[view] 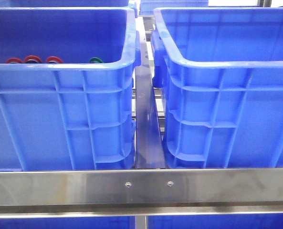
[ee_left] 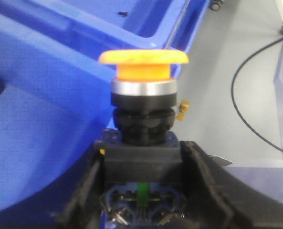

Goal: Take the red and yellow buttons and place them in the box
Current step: 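Lift the yellow push-button out of the bin with the left gripper, then close the right gripper on the yellow button held by the left gripper, then open the left gripper and move it back over the button bin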

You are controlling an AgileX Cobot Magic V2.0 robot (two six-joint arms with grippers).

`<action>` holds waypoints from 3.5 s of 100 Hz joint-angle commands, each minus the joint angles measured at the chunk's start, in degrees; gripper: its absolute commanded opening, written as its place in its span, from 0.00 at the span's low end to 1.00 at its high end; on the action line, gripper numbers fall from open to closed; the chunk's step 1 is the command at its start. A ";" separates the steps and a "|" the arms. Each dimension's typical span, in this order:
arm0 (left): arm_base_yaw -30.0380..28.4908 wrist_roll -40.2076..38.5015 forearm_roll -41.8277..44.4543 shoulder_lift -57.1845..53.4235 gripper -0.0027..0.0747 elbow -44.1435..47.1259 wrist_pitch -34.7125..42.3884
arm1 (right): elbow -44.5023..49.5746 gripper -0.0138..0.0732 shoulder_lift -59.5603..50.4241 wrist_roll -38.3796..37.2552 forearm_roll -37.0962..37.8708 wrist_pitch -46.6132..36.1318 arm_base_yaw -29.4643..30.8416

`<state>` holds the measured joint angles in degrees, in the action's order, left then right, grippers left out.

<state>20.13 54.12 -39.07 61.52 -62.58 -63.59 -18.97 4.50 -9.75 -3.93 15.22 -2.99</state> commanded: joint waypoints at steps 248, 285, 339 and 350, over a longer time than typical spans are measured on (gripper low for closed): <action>2.39 1.04 -3.80 -1.04 0.01 -1.47 0.56 | -51.47 0.63 73.99 41.13 -70.35 35.44 -30.76; 2.39 1.04 -3.80 -1.04 0.01 -1.47 0.56 | -51.47 0.24 74.20 41.13 -70.45 36.91 -30.77; 2.39 1.04 -3.80 -1.04 0.77 -1.59 0.43 | -51.47 0.23 74.20 41.13 -70.03 35.30 -30.77; 2.39 0.82 -3.80 -1.73 0.77 -1.59 1.78 | -51.47 0.23 74.20 41.13 -67.36 32.69 -30.77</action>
<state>22.18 54.97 -39.30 61.40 -62.58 -64.66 -68.45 80.44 30.56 -69.81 50.34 -33.75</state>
